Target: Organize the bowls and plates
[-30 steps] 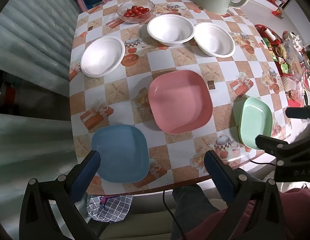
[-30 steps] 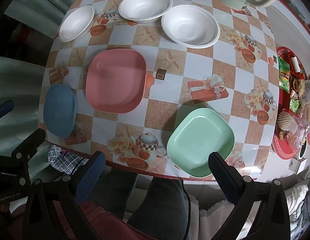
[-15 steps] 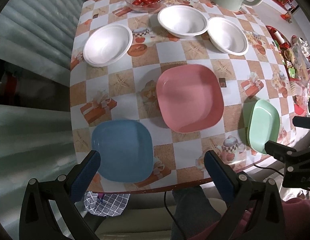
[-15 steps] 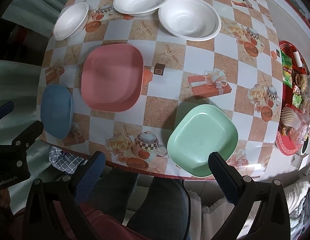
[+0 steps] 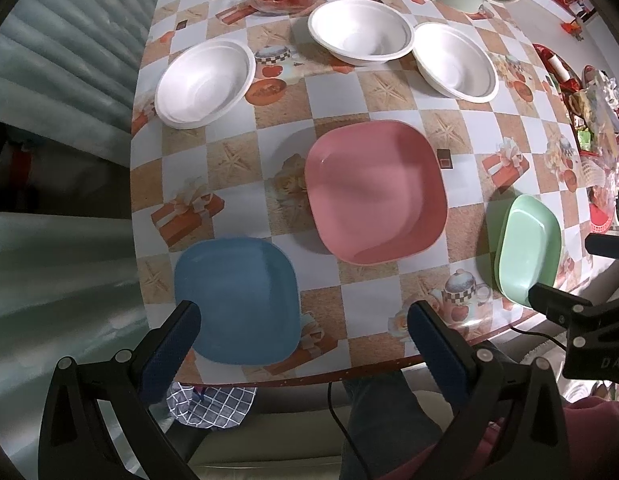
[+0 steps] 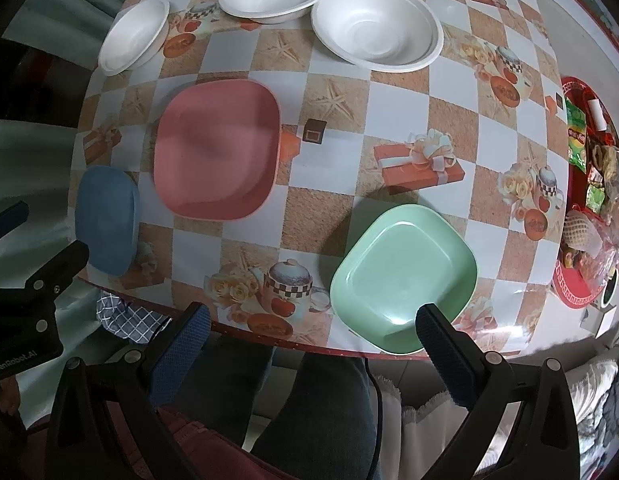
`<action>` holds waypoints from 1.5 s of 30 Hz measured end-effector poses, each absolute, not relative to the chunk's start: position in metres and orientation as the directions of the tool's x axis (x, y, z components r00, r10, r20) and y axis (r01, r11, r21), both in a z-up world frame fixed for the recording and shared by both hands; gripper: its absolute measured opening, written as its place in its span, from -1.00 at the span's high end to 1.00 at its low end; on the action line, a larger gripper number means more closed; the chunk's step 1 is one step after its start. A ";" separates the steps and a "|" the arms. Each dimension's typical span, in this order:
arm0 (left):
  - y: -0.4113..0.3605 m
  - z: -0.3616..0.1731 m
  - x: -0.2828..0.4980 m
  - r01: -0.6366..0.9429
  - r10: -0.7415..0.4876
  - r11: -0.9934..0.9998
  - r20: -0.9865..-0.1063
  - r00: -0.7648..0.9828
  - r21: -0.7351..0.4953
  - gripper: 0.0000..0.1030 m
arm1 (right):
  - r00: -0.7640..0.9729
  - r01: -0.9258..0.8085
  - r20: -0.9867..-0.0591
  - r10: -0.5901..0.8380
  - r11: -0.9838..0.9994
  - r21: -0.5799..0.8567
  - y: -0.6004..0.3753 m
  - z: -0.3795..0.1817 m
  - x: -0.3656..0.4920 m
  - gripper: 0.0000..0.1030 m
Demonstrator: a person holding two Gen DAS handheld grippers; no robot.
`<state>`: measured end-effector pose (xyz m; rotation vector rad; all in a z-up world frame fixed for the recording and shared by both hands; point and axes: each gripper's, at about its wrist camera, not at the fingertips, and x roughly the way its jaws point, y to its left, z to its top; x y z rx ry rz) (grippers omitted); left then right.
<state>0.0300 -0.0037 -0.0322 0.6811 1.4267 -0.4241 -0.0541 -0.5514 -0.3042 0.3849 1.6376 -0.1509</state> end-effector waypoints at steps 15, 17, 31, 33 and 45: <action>-0.012 -0.058 0.037 0.639 0.151 0.750 -0.984 0.090 0.173 -1.00 | -0.101 0.350 -0.987 0.127 0.933 0.085 -0.559 -0.323 -0.048 -1.00; -0.013 -0.061 0.038 0.639 0.153 0.749 -0.984 0.090 0.175 -1.00 | -0.102 0.352 -0.986 0.130 0.932 0.086 -0.559 -0.326 -0.047 -1.00; -0.016 -0.088 0.065 0.601 0.137 0.785 -0.988 0.072 0.153 -1.00 | -0.047 0.432 -0.985 0.165 0.893 0.128 -0.572 -0.346 -0.015 -1.00; -0.018 -0.097 0.072 0.594 0.153 0.787 -0.986 0.073 0.166 -1.00 | -0.036 0.450 -0.984 0.172 0.883 0.137 -0.574 -0.352 -0.006 -1.00; -0.028 -0.148 0.091 0.603 0.151 0.782 -0.987 0.060 0.157 -1.00 | -0.050 0.476 -0.983 0.174 0.870 0.130 -0.580 -0.398 0.028 -1.00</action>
